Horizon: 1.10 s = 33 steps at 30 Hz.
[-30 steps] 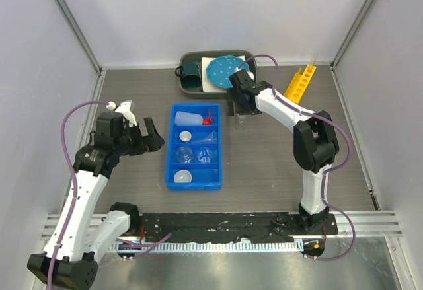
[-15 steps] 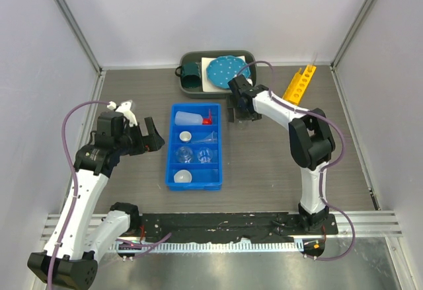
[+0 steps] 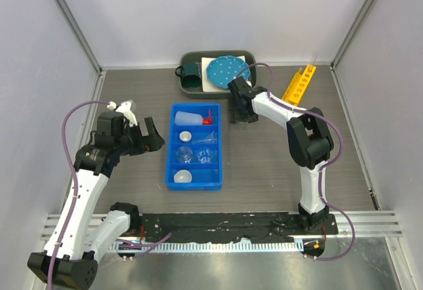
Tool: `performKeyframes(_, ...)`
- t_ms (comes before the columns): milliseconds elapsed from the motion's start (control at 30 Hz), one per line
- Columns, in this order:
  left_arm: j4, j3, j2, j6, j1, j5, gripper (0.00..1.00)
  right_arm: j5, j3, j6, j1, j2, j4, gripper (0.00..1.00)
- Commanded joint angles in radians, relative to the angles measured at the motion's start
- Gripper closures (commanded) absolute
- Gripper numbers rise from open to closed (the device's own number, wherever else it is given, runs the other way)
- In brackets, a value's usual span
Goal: Organize the chemistry lab equipment
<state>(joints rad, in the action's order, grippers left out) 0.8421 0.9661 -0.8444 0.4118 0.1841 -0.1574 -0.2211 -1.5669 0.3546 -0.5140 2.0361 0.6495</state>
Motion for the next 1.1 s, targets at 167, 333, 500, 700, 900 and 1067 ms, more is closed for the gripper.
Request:
performKeyframes(167,-0.02,0.005,0.002,-0.011,0.005,-0.001,0.0,0.009,-0.004,0.007,-0.001,0.012,-0.03,0.51)
performKeyframes(333,-0.02,0.005,0.002,-0.01,0.005,-0.005,0.0,-0.014,0.001,0.006,-0.003,0.001,-0.016,0.67)
performKeyframes(500,-0.02,0.006,0.002,-0.01,0.003,-0.008,0.0,-0.04,0.022,-0.003,-0.006,-0.086,0.004,0.68)
performKeyframes(700,-0.02,0.003,0.002,-0.008,0.003,-0.013,0.0,-0.098,0.05,-0.025,-0.069,-0.235,0.07,0.68)
performKeyframes(900,-0.029,-0.001,-0.005,-0.001,0.005,-0.031,0.0,-0.181,0.09,-0.005,-0.17,-0.402,0.148,0.67)
performKeyframes(1067,-0.025,0.006,-0.015,0.015,0.005,-0.021,0.0,-0.187,0.079,0.072,-0.306,-0.487,0.212,0.67)
